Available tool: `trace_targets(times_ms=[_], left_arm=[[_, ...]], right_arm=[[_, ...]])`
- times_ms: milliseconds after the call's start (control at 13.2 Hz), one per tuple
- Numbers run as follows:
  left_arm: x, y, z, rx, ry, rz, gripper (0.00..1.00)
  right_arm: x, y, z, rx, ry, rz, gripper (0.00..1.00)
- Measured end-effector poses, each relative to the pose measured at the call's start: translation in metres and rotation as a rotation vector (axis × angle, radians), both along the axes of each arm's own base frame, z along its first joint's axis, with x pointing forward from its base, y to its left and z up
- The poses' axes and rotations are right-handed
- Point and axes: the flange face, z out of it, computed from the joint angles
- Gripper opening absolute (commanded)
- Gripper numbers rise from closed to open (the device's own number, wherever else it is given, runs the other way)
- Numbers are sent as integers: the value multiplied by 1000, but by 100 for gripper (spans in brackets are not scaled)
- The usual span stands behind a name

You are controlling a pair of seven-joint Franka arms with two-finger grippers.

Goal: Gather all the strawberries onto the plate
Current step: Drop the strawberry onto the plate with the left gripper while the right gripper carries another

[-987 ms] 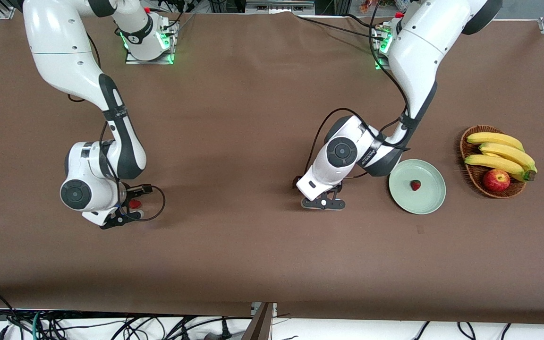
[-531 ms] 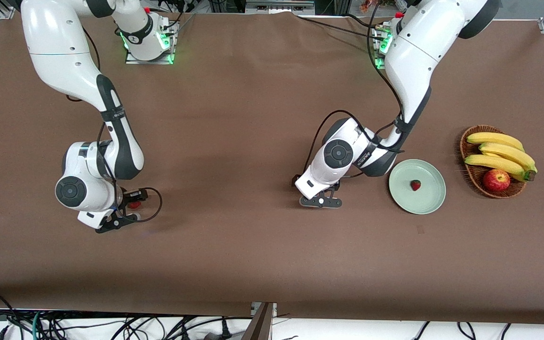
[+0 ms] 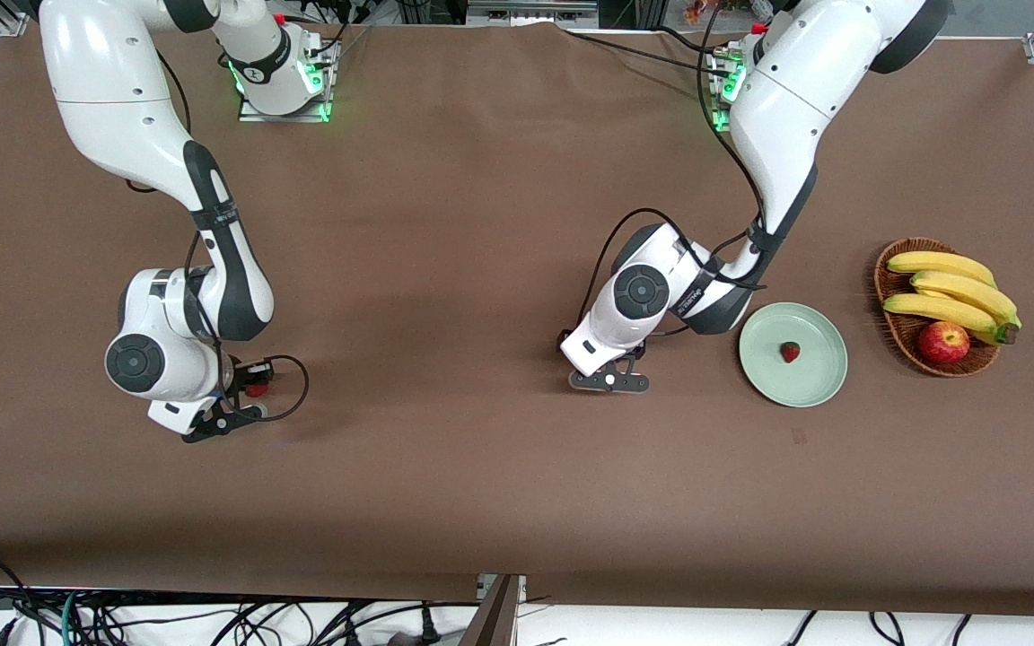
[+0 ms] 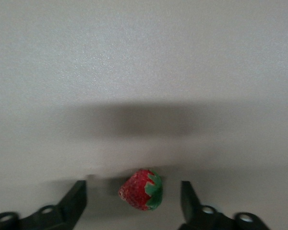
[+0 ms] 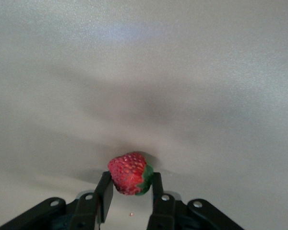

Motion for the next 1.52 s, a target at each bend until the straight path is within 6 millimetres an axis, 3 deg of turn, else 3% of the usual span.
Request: trace_targets(times_ms=[152, 228, 455, 607, 835, 1063, 1215, 1366, 1518], left_arm=[[0, 0, 0, -3, -5, 0, 13], [1, 0, 0, -4, -6, 1, 12], [4, 3, 3, -6, -12, 7, 12], [15, 18, 14, 0, -18, 29, 10], [35, 65, 72, 71, 25, 6, 10], [53, 139, 114, 107, 66, -82, 10], [56, 173, 114, 121, 122, -132, 10], [60, 204, 109, 113, 151, -201, 10], [65, 243, 103, 88, 167, -319, 12]], right_arm=[[-1, 8, 1, 10, 0, 10, 1], [-2, 22, 2, 24, 4, 17, 1], [-13, 78, 10, 61, 26, -55, 1], [-24, 124, 18, 88, 35, -153, 1], [-45, 192, 24, 119, 54, -286, 1], [-61, 238, 31, 139, 51, -388, 1], [-75, 288, 42, 177, 19, -504, 1], [-97, 354, 51, 255, -50, -619, 2], [-124, 419, 48, 343, -87, -714, 3]])
